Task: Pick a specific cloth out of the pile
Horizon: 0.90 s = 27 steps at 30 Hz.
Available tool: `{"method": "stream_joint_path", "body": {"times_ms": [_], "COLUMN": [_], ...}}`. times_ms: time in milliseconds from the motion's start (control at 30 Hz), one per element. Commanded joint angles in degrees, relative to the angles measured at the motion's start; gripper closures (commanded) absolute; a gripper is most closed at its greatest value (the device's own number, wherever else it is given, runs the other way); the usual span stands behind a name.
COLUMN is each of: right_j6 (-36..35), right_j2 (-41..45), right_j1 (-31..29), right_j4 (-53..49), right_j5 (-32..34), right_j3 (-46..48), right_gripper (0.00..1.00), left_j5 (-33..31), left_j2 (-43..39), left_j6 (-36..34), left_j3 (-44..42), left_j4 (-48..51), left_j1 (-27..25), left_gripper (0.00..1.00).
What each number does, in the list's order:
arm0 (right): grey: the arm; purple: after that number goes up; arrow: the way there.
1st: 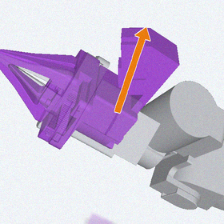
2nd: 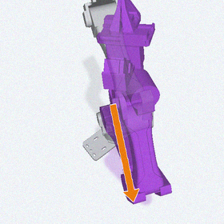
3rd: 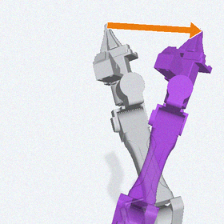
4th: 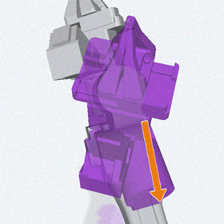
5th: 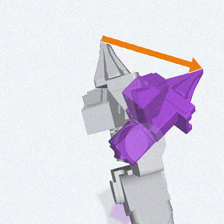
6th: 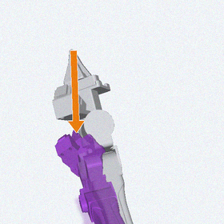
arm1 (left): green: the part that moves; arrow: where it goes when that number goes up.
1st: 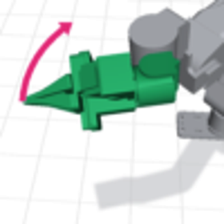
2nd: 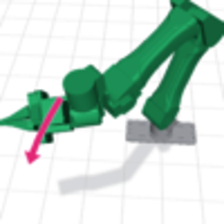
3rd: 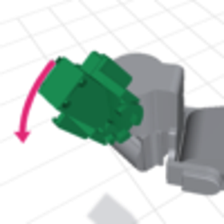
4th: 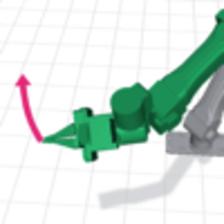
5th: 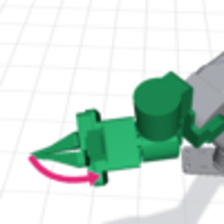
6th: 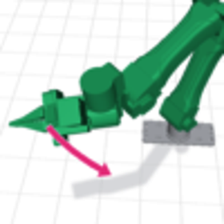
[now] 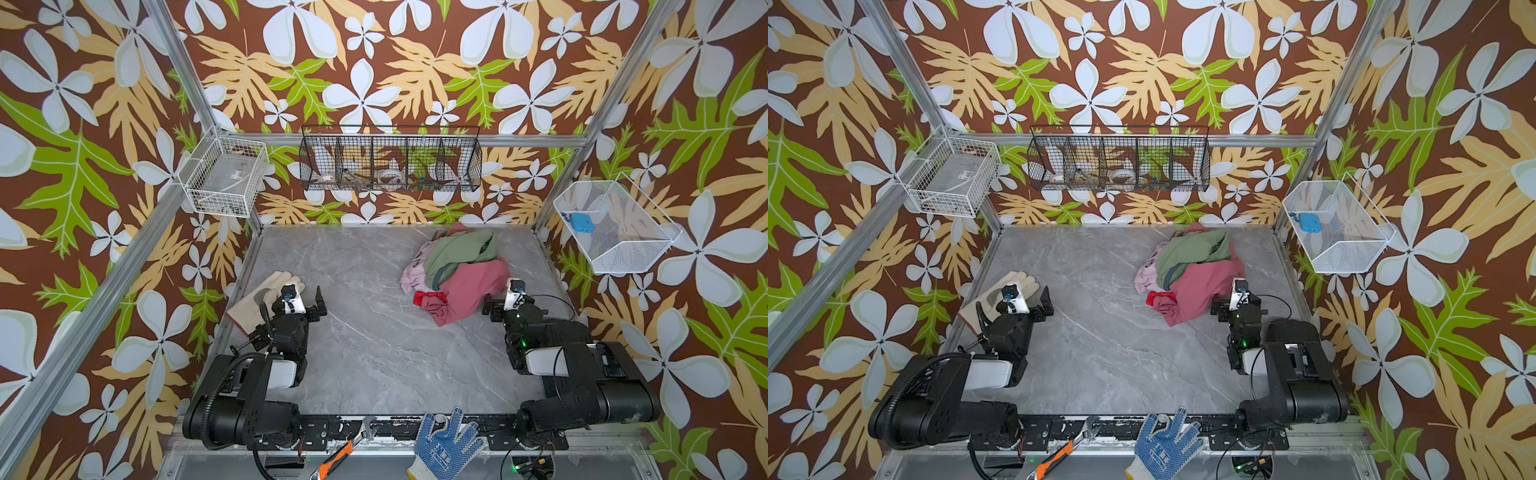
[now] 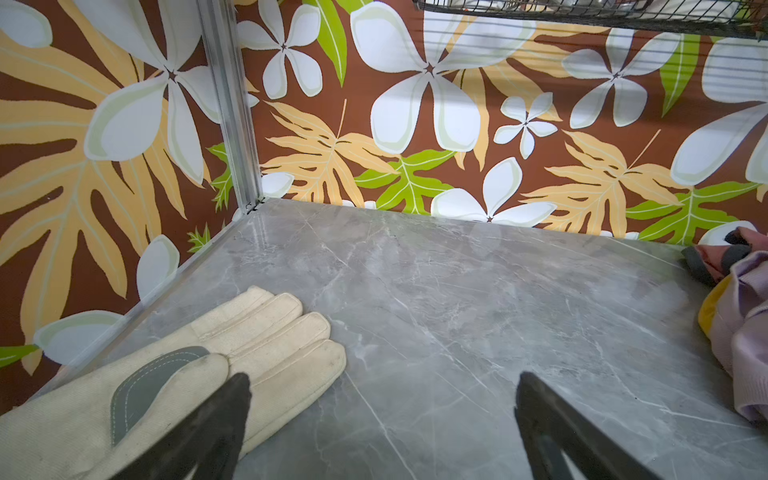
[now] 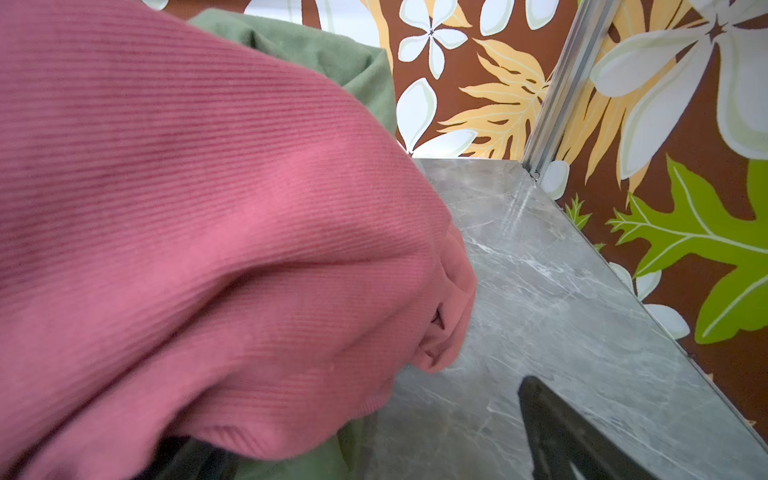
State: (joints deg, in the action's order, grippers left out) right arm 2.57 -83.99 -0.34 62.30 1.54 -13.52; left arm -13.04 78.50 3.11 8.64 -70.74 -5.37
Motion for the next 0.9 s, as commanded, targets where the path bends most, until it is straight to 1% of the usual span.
{"method": "stream_joint_path", "body": {"times_ms": [0, 867], "right_j6": [0.0, 0.07], "right_j2": [0.14, 0.14], "right_j1": [-0.03, -0.05], "right_j4": [1.23, 1.19], "right_j5": [0.24, 0.17], "right_j3": [0.07, 0.05], "right_gripper": [0.0, 0.0], "left_j5": [0.25, 0.66], "left_j2": [-0.01, -0.01], "left_j6": [-0.14, -0.21], "left_j3": [0.04, 0.28], "left_j4": [-1.15, -0.6], "left_j1": [0.09, 0.09], "left_gripper": [0.0, 0.0]}}
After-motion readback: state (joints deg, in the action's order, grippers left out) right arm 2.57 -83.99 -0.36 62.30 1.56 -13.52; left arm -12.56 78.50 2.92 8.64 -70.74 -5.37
